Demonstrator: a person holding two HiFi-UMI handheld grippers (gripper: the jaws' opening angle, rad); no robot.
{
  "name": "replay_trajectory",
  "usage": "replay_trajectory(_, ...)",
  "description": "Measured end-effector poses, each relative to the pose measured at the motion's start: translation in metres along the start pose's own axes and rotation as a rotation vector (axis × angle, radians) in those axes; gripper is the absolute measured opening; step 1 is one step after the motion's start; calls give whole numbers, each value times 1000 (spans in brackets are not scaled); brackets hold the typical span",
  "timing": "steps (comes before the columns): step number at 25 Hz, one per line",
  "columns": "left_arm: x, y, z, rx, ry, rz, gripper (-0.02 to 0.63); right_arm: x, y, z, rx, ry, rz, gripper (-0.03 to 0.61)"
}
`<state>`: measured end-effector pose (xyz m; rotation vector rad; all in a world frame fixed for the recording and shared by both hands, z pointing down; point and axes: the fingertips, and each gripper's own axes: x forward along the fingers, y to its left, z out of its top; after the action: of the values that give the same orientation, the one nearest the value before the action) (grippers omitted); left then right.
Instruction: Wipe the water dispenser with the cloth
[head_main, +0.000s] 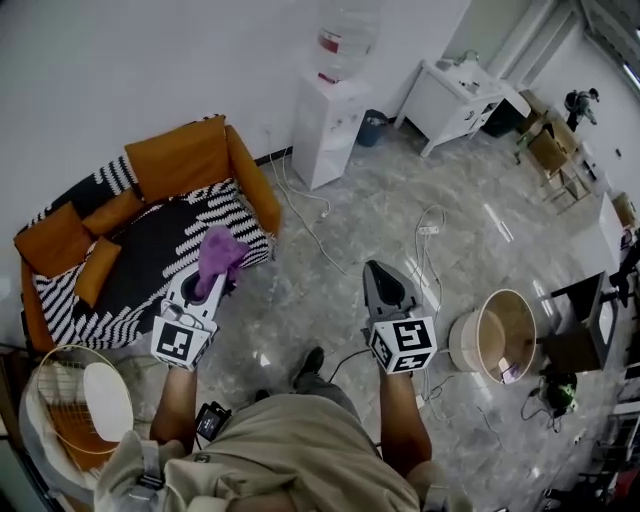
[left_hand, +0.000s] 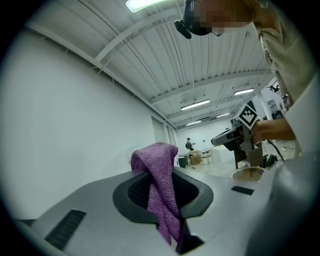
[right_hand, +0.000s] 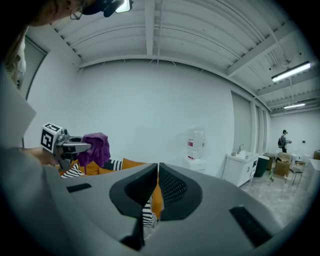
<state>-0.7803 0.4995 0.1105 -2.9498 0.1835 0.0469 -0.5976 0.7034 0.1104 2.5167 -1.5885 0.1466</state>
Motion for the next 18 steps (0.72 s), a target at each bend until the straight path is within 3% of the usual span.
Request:
replay_trajectory(7, 74, -1, -2, -11, 54, 41, 69, 58, -69, 5, -9, 11, 57, 26)
replay_trajectory(18, 174, 3, 0, 5, 53, 97, 69, 124, -151, 4, -3, 19, 117, 26)
